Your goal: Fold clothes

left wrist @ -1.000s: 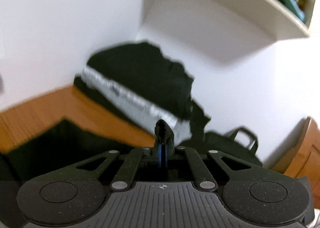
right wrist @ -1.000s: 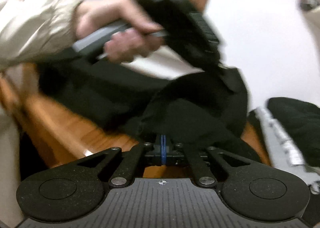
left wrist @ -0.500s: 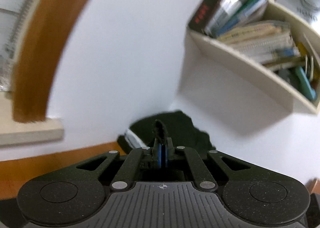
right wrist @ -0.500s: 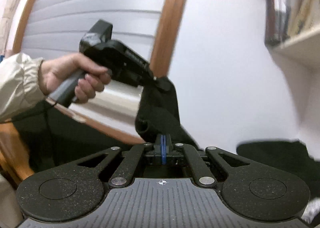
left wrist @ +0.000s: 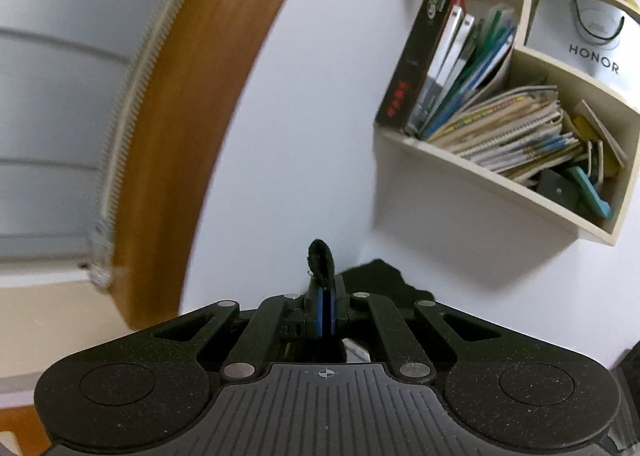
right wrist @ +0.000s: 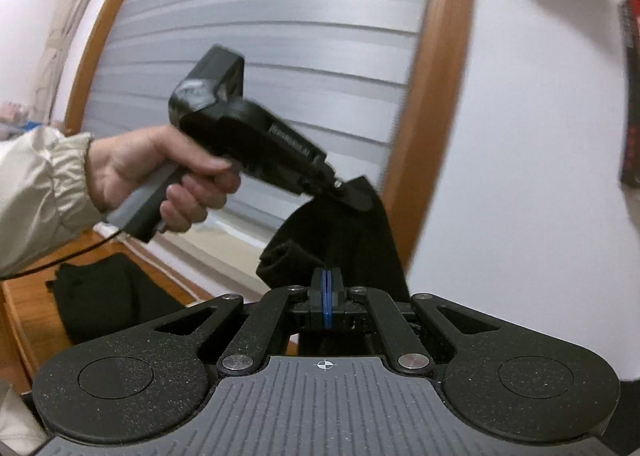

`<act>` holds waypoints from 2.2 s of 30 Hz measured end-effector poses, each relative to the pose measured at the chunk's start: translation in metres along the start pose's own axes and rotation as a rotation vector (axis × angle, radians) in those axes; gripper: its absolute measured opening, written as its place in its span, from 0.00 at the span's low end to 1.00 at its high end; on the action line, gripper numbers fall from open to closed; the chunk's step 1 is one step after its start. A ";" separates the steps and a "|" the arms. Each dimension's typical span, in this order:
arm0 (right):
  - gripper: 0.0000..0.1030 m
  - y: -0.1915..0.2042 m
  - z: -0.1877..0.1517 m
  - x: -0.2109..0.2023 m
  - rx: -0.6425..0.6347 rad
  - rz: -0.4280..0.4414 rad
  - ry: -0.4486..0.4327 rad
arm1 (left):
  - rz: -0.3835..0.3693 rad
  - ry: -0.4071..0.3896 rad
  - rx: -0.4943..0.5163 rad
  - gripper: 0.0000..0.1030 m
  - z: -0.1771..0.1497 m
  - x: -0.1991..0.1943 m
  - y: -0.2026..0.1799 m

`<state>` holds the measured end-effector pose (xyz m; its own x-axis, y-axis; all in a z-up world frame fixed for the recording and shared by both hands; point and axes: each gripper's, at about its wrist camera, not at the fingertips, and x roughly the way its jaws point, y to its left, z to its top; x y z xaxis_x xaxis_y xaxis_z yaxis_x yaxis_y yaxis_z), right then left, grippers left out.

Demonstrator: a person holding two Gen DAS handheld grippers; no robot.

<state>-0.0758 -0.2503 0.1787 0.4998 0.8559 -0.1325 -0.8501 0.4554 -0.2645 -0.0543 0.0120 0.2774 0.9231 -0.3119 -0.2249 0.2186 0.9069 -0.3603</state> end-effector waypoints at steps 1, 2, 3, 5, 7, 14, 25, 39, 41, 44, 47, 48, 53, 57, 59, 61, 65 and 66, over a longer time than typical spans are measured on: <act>0.01 -0.003 0.000 -0.001 -0.006 0.011 -0.001 | 0.005 -0.003 0.007 0.03 0.003 -0.006 0.000; 0.01 -0.006 0.002 -0.001 -0.010 0.019 -0.002 | 0.013 -0.007 0.014 0.03 0.004 -0.013 0.002; 0.01 -0.007 0.003 -0.001 -0.013 0.023 -0.005 | 0.020 -0.011 0.021 0.03 0.005 -0.019 0.004; 0.01 -0.003 0.009 -0.003 -0.023 0.038 -0.006 | 0.034 -0.018 0.030 0.03 0.004 -0.031 0.011; 0.01 0.001 0.014 -0.004 -0.032 0.056 -0.009 | 0.046 -0.025 0.033 0.03 0.003 -0.044 0.020; 0.01 0.022 0.051 0.011 -0.041 0.154 -0.053 | 0.086 -0.054 0.057 0.03 0.013 -0.097 0.038; 0.01 0.069 0.108 0.047 -0.062 0.288 -0.145 | 0.159 -0.067 0.032 0.03 0.022 -0.180 0.069; 0.01 0.150 0.123 0.117 -0.113 0.517 -0.074 | 0.270 0.008 -0.116 0.03 -0.060 -0.265 0.184; 0.01 0.171 0.118 0.132 -0.131 0.551 -0.037 | 0.277 0.035 -0.142 0.03 -0.081 -0.272 0.203; 0.01 0.200 0.100 0.158 -0.140 0.605 0.032 | 0.286 0.075 -0.186 0.03 -0.115 -0.278 0.232; 0.01 0.225 0.081 0.184 -0.140 0.644 0.097 | 0.305 0.108 -0.222 0.03 -0.146 -0.279 0.258; 0.01 0.232 0.074 0.191 -0.135 0.655 0.117 | 0.315 0.115 -0.227 0.03 -0.154 -0.279 0.265; 0.08 0.262 0.045 0.215 -0.102 0.704 0.207 | 0.382 0.171 -0.266 0.06 -0.187 -0.269 0.298; 0.28 0.260 0.027 0.207 -0.089 0.691 0.236 | 0.391 0.151 -0.314 0.16 -0.199 -0.280 0.312; 0.30 0.245 0.020 0.196 -0.077 0.665 0.237 | 0.417 0.120 -0.320 0.23 -0.196 -0.288 0.312; 0.32 0.226 0.011 0.180 -0.072 0.627 0.239 | 0.507 0.077 -0.278 0.44 -0.187 -0.293 0.302; 0.37 0.176 -0.012 0.143 -0.054 0.528 0.263 | 0.580 0.023 -0.169 0.44 -0.170 -0.286 0.275; 0.38 0.163 -0.018 0.133 -0.046 0.501 0.271 | 0.575 0.012 -0.151 0.44 -0.166 -0.281 0.269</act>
<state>-0.1452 -0.0664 0.1006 0.0677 0.8683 -0.4914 -0.9891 -0.0061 -0.1470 -0.3077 0.2964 0.0932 0.8761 0.2139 -0.4320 -0.3640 0.8811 -0.3019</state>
